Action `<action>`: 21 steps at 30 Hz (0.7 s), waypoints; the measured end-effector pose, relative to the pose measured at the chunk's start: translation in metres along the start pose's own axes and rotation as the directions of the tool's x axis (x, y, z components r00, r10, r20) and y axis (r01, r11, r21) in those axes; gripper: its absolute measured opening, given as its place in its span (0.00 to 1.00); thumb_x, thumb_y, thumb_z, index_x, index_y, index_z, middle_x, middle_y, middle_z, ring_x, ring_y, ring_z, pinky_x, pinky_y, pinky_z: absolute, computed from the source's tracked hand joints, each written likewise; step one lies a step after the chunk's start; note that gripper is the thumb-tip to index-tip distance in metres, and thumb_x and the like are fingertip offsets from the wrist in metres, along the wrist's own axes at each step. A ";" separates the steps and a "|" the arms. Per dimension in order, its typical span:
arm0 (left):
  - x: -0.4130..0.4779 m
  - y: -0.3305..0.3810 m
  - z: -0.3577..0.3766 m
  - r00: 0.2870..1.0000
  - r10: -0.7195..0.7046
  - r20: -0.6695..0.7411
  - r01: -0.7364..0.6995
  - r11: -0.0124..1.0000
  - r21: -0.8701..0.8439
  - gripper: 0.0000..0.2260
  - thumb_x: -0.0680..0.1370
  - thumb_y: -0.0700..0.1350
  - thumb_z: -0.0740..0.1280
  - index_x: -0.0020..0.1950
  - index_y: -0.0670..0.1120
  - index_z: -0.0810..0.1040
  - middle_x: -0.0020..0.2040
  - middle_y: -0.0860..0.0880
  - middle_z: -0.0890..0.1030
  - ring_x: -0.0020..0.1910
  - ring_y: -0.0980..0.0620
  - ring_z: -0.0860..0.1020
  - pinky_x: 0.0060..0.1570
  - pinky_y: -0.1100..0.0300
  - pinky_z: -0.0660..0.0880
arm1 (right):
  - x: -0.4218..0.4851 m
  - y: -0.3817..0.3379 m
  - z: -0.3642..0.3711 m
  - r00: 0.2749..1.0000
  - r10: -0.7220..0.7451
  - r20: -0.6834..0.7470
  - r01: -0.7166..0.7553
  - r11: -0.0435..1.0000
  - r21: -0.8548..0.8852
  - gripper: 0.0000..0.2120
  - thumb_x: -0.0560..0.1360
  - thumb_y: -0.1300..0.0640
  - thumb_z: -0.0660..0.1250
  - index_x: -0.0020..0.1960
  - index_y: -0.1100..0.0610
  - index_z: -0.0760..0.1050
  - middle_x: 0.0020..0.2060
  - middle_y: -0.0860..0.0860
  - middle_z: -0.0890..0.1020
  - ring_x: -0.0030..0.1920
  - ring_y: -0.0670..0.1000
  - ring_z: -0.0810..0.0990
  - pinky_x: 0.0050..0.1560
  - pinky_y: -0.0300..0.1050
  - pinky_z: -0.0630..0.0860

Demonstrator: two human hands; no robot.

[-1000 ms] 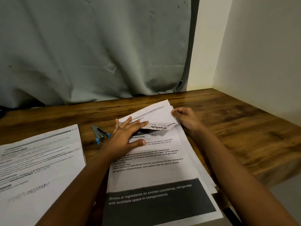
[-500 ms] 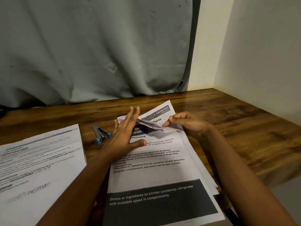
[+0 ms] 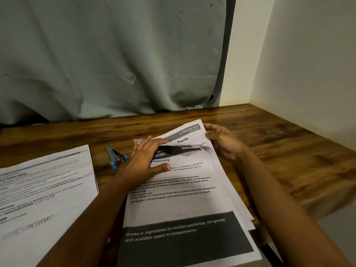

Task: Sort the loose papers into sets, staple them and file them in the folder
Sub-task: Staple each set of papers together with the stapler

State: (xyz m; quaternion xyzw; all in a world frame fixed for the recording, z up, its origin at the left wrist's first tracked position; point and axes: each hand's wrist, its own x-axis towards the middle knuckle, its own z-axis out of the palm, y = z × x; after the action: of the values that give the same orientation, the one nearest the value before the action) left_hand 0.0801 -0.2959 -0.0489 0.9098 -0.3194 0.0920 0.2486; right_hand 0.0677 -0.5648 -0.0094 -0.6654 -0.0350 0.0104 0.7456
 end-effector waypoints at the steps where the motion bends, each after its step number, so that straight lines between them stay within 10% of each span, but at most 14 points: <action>1: 0.000 0.000 0.001 1.000 0.000 -0.006 0.000 1.000 -0.004 0.40 0.65 0.74 0.55 0.74 0.58 0.57 0.76 0.51 0.60 0.77 0.51 0.48 0.74 0.44 0.39 | -0.002 -0.001 0.000 1.000 0.014 0.021 -0.014 0.999 0.041 0.16 0.80 0.64 0.57 0.68 0.61 0.70 0.54 0.56 0.82 0.52 0.53 0.83 0.52 0.47 0.80; 5: -0.002 0.004 -0.001 1.000 -0.014 -0.013 0.014 1.000 -0.009 0.45 0.63 0.74 0.55 0.77 0.55 0.53 0.78 0.51 0.56 0.77 0.51 0.48 0.74 0.44 0.38 | -0.017 -0.008 -0.002 0.987 0.097 0.130 -0.111 0.988 0.103 0.19 0.75 0.46 0.59 0.57 0.57 0.76 0.52 0.56 0.84 0.51 0.54 0.83 0.45 0.44 0.82; 11: -0.004 0.007 -0.001 0.998 -0.050 -0.047 0.048 0.998 -0.042 0.48 0.67 0.70 0.64 0.76 0.60 0.37 0.79 0.51 0.43 0.77 0.50 0.42 0.73 0.46 0.36 | -0.037 -0.001 -0.003 0.922 0.211 0.324 -0.190 0.977 -0.094 0.23 0.67 0.58 0.75 0.61 0.59 0.75 0.57 0.59 0.81 0.54 0.59 0.82 0.46 0.52 0.82; 21: -0.008 0.008 -0.002 0.978 -0.065 -0.200 0.045 0.994 -0.103 0.53 0.62 0.78 0.57 0.78 0.56 0.39 0.79 0.47 0.43 0.76 0.50 0.37 0.72 0.44 0.36 | -0.042 0.013 0.016 0.994 0.112 0.005 -0.108 0.972 -0.210 0.16 0.75 0.73 0.63 0.62 0.65 0.74 0.59 0.62 0.79 0.59 0.64 0.78 0.61 0.62 0.73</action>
State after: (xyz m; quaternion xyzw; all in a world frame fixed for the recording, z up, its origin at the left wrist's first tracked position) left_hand 0.0692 -0.2961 -0.0470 0.8908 -0.2713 0.1618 0.3267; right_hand 0.0247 -0.5500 -0.0219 -0.7411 -0.0052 0.0535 0.6692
